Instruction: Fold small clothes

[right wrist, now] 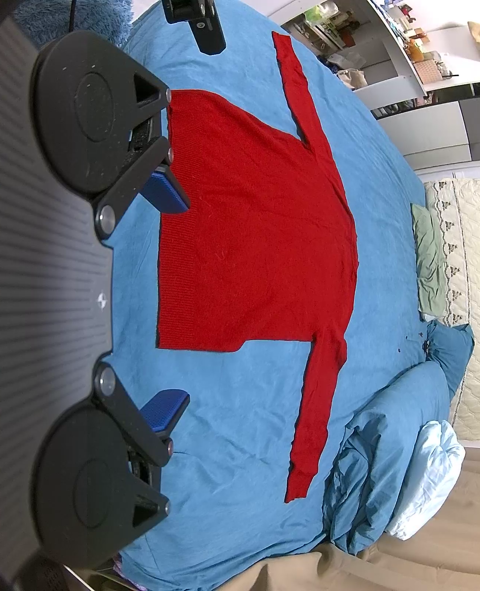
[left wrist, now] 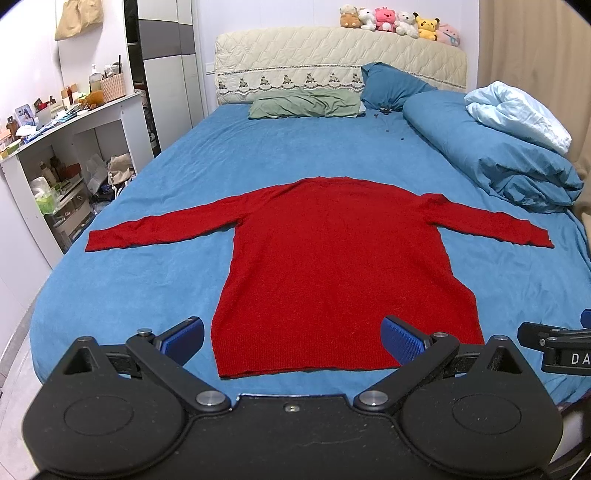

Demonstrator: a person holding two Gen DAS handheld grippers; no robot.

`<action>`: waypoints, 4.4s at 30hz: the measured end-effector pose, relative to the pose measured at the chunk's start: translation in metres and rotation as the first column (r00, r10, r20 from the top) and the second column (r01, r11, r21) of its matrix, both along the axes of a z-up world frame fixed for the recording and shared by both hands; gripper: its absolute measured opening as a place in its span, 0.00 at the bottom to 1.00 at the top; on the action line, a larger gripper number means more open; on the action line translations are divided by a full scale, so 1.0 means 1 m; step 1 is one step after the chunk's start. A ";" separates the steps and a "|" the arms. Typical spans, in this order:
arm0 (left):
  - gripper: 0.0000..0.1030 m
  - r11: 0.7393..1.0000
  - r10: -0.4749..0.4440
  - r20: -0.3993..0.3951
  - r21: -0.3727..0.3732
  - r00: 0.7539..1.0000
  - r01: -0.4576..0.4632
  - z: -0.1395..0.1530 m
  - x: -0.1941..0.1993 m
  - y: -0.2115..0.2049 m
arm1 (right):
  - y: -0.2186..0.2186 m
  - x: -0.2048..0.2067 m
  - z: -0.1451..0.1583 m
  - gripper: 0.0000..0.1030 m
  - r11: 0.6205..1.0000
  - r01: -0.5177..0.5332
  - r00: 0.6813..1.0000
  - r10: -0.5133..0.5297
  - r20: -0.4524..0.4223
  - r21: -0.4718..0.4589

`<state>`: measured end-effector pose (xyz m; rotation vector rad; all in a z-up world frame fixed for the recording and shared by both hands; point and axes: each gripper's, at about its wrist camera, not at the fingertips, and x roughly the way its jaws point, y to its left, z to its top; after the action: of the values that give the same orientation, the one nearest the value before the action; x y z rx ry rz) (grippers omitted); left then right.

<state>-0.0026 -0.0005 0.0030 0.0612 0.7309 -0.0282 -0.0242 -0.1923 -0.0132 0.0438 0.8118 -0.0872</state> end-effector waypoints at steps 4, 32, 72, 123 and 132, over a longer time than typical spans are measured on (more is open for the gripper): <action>1.00 1.000 0.001 -0.001 0.001 1.000 -0.001 0.000 0.000 -0.001 | -0.001 0.000 0.000 1.00 1.000 0.001 1.000 -0.001 0.000 0.000; 1.00 1.000 -0.009 0.018 0.009 1.000 0.008 0.008 -0.004 -0.009 | -0.001 -0.009 0.006 1.00 1.000 0.008 1.000 -0.008 0.024 0.010; 1.00 0.942 -0.327 -0.043 -0.095 0.944 0.322 -0.122 0.446 -0.180 | -0.361 0.265 -0.160 0.96 0.705 0.600 0.740 -0.669 0.071 0.379; 1.00 0.953 -0.265 -0.061 -0.169 0.962 0.252 -0.160 0.506 -0.053 | -0.022 0.457 -0.193 0.81 0.953 -0.296 0.934 0.274 0.231 0.069; 0.79 0.954 -0.206 -0.123 -0.246 0.971 0.172 -0.197 0.524 -0.079 | -0.063 0.381 -0.182 0.81 0.988 -0.136 0.968 0.119 0.219 0.067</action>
<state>0.5219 -0.0796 -0.1939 -0.0977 0.8635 -0.3054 0.3563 -0.2553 -0.1956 0.0766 0.5997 0.0719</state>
